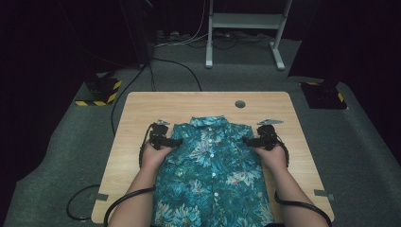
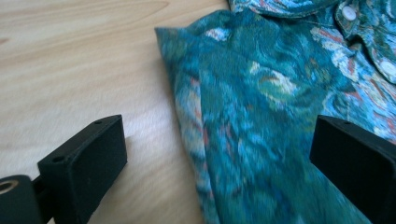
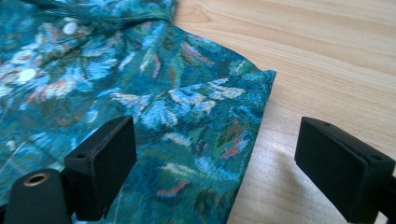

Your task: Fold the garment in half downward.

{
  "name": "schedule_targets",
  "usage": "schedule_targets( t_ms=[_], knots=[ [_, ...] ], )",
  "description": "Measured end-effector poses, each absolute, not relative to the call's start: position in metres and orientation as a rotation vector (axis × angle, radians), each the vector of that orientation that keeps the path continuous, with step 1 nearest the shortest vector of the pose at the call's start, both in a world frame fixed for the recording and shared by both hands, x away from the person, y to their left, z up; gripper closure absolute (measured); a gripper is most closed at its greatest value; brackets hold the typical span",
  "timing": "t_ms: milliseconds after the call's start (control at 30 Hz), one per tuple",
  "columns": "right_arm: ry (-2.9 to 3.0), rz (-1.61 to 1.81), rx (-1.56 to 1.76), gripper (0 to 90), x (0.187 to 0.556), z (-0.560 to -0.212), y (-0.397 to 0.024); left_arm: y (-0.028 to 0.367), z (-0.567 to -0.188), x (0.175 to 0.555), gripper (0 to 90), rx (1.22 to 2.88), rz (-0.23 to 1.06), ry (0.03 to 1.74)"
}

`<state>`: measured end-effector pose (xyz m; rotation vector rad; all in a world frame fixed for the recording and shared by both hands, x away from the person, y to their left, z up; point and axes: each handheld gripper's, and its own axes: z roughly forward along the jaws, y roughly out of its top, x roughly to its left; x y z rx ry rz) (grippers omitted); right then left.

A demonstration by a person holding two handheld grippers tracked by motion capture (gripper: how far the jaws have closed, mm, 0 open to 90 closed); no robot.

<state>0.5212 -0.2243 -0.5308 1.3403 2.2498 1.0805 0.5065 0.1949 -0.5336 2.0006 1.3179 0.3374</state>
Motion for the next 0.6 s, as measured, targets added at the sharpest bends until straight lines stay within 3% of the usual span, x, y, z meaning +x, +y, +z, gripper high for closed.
schedule_targets(
  t_ms=[400,467,600],
  knots=[
    [2.236,1.066,1.393,15.0,0.535,-0.535,-0.229,0.185,-0.531,0.523,5.3,2.003,0.318,1.353],
    [2.226,1.061,1.399,19.7,0.536,-0.535,-0.228,0.185,-0.530,0.524,6.0,2.003,0.318,1.363],
    [2.221,1.071,1.395,26.3,0.537,-0.535,-0.224,0.183,-0.529,0.525,15.5,2.000,0.368,1.387]
  ],
)
